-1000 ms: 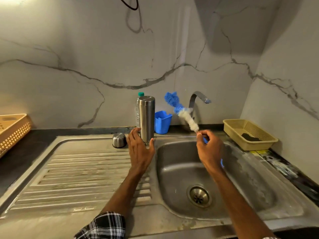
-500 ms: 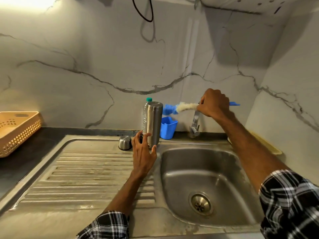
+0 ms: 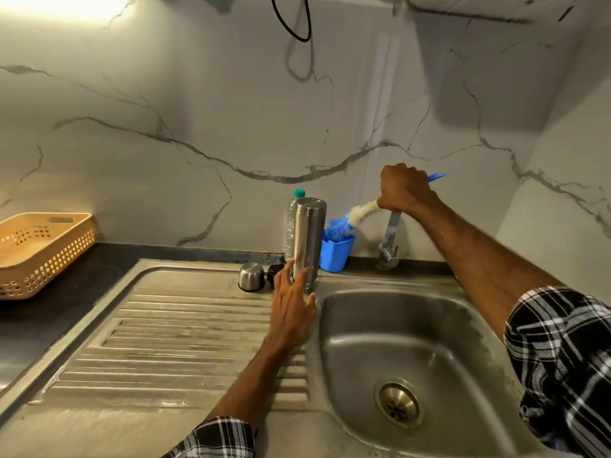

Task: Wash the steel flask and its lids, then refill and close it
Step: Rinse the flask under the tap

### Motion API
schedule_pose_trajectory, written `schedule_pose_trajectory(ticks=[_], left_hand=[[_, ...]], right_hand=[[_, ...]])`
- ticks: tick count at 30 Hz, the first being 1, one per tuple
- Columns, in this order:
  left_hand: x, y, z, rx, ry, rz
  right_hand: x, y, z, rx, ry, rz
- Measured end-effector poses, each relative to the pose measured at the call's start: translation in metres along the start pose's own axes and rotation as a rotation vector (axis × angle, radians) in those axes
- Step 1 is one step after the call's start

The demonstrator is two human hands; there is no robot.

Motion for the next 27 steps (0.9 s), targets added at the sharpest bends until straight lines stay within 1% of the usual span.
schedule_pose_trajectory(ticks=[7, 12, 15, 20, 24, 27], left_hand=[[0.002, -0.003, 0.0, 0.011, 0.019, -0.002], [-0.003, 0.006, 0.001, -0.052, -0.001, -0.016], [-0.003, 0.008, 0.002, -0.072, 0.0, -0.017], [-0.004, 0.007, 0.001, -0.1, -0.026, -0.049], [-0.007, 0.006, 0.0, -0.089, -0.05, -0.059], [-0.012, 0.01, 0.002, -0.109, -0.103, -0.057]], right_hand=[[0.005, 0.038, 0.022, -0.1, -0.011, -0.116], [0.019, 0.068, 0.037, -0.155, -0.02, -0.278], [0.03, 0.081, 0.04, -0.182, -0.04, -0.335], [0.046, 0.097, 0.038, -0.238, -0.053, -0.3], [0.045, 0.103, 0.035, -0.301, -0.172, -0.273], [0.043, 0.104, 0.031, -0.338, -0.227, -0.212]])
Point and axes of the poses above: each hand's wrist, its own z-axis towards the middle knuckle, its own x-axis out of the palm, y = z × x, the point moved 10 cm from there along z, towards the middle knuckle, and after that the axes turned 6 degrees about x, right-handed, at the moved point
